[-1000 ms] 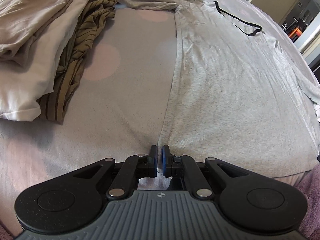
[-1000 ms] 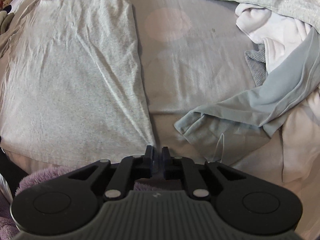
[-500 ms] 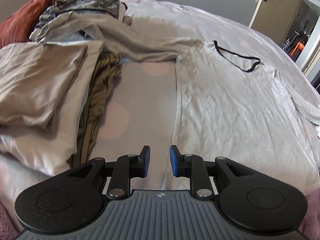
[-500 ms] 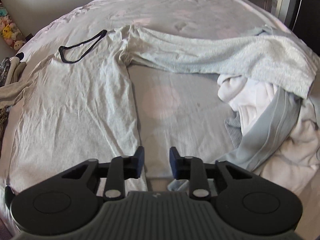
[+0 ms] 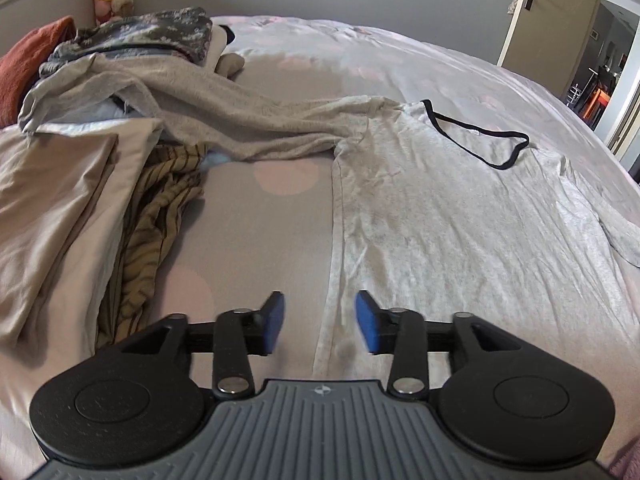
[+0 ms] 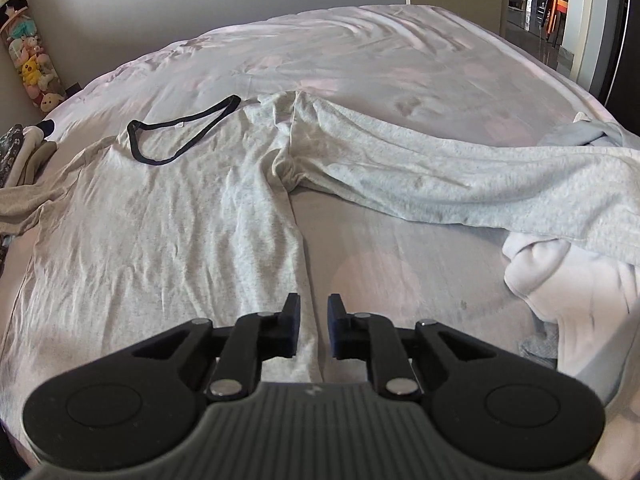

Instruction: Fold clothes

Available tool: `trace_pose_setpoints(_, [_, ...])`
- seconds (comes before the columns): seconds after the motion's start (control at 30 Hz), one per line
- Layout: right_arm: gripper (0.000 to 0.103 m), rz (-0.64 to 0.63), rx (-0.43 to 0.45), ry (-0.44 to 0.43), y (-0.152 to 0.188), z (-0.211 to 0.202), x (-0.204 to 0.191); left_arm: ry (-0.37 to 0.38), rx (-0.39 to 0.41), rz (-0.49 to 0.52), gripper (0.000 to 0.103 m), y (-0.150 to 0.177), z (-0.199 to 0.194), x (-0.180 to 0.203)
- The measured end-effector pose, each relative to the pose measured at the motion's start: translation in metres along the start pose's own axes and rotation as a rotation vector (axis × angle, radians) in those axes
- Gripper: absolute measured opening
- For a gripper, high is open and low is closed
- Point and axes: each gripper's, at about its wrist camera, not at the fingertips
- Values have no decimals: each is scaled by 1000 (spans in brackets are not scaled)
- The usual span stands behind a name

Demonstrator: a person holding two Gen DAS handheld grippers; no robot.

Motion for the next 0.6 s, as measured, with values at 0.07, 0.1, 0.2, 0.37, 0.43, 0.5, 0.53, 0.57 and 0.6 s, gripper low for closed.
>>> trace_pose_setpoints(0.07, [20, -21, 20, 13, -5, 8, -6, -25, 15, 17, 50, -5, 8, 2])
trace_pose_setpoints(0.1, [20, -32, 28, 19, -7, 12, -9, -32, 20, 26, 51, -9, 13, 3])
trace_pose_setpoints(0.2, [23, -73, 64, 34, -16, 26, -16, -46, 35, 55, 53, -20, 28, 7])
trace_pose_setpoints(0.37, [23, -73, 78, 39, -38, 54, -20, 3, 30, 76, 52, -46, 56, 7])
trace_pose_setpoints(0.43, [21, -60, 78, 35, -48, 65, -21, 27, 29, 92, 48, -58, 68, 6])
trace_pose_setpoints(0.5, [14, -64, 84, 23, -58, 75, -24, 36, 36, 119, 43, -71, 81, 7])
trace_pose_setpoints(0.53, [14, -69, 87, 15, -64, 80, -26, 40, 38, 132, 43, -79, 87, 7])
trace_pose_setpoints(0.57, [14, -74, 91, 7, -69, 85, -29, 44, 39, 145, 43, -86, 94, 8])
trace_pose_setpoints(0.6, [14, -84, 99, 3, -74, 90, -32, 48, 41, 158, 42, -94, 101, 9])
Point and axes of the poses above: each gripper's, at about its wrist camera, not at the fingertips, and z roughly the way its jaws point, x to its right, y to its underside, and after that the axes turned 11 degrees about y, right-handed
